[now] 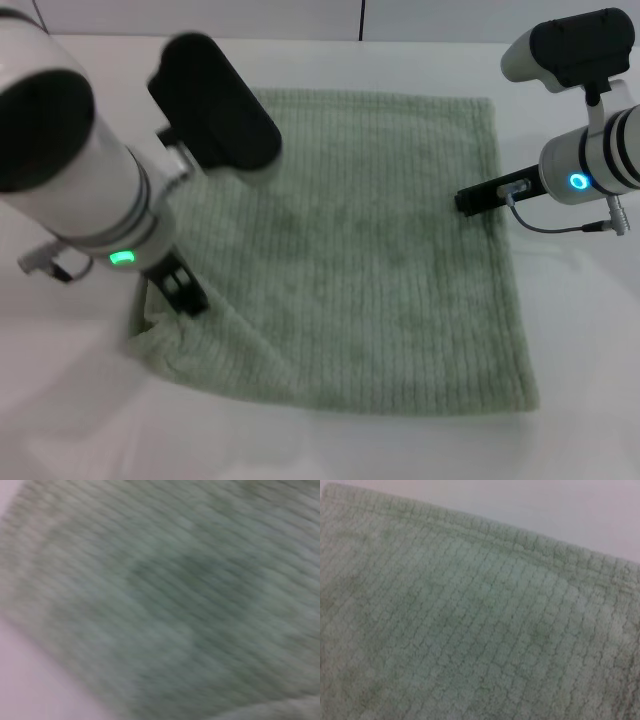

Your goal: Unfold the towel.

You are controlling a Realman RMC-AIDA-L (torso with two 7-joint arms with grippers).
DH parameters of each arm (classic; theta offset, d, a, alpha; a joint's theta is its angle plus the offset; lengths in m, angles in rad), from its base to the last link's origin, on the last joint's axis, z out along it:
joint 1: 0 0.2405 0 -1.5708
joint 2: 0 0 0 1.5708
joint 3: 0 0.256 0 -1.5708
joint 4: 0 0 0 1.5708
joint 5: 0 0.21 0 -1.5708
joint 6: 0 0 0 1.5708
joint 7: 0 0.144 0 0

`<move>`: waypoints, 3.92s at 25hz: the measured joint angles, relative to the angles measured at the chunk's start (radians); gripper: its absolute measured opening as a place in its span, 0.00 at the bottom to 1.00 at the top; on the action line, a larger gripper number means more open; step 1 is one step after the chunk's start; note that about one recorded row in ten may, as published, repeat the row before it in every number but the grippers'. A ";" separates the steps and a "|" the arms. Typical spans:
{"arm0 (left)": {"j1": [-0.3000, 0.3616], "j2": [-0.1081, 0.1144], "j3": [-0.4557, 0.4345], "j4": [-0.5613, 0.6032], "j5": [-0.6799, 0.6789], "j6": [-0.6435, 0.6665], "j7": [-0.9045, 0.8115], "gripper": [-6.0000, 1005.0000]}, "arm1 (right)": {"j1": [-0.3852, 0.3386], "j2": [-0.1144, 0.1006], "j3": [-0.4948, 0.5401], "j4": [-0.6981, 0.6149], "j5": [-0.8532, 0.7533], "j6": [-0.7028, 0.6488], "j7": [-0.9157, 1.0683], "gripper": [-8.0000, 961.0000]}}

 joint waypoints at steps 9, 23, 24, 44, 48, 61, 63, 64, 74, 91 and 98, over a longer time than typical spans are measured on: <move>0.017 0.044 -0.125 -0.008 0.002 0.259 0.042 0.64 | 0.002 0.000 -0.001 -0.009 0.000 -0.006 0.000 0.01; 0.339 -0.032 -0.156 0.213 -0.007 1.360 0.189 0.64 | -0.047 0.001 0.005 -0.202 -0.042 -0.062 0.023 0.01; 0.339 -0.032 -0.156 0.213 -0.007 1.360 0.189 0.64 | -0.054 0.001 0.005 -0.220 -0.043 -0.063 0.023 0.01; 0.370 -0.029 -0.092 0.891 -0.014 2.389 -0.275 0.64 | -0.531 0.006 -0.581 -0.244 -0.045 1.465 -0.162 0.02; 0.358 -0.030 -0.094 0.962 -0.014 2.441 -0.306 0.64 | -0.550 0.012 -0.729 -0.024 -0.040 1.922 -0.069 0.02; 0.358 -0.032 -0.075 0.995 -0.014 2.449 -0.325 0.64 | -0.565 0.018 -1.027 0.266 0.218 2.500 0.048 0.03; 0.358 -0.032 -0.075 0.998 -0.014 2.450 -0.327 0.64 | -0.563 0.017 -1.025 0.277 0.220 2.506 0.069 0.05; 0.357 -0.032 -0.075 1.001 -0.014 2.450 -0.330 0.64 | -0.561 0.016 -1.022 0.285 0.223 2.507 0.081 0.05; 0.348 -0.032 -0.075 1.012 -0.014 2.451 -0.339 0.64 | -0.549 0.011 -1.022 0.306 0.298 2.504 0.125 0.14; 0.348 -0.030 -0.098 1.038 -0.014 2.471 -0.366 0.64 | -0.575 0.016 -1.015 0.322 0.704 2.482 0.217 0.77; 0.348 -0.030 -0.100 1.042 -0.014 2.483 -0.366 0.64 | -0.593 0.018 -1.011 0.333 0.731 2.483 0.218 0.77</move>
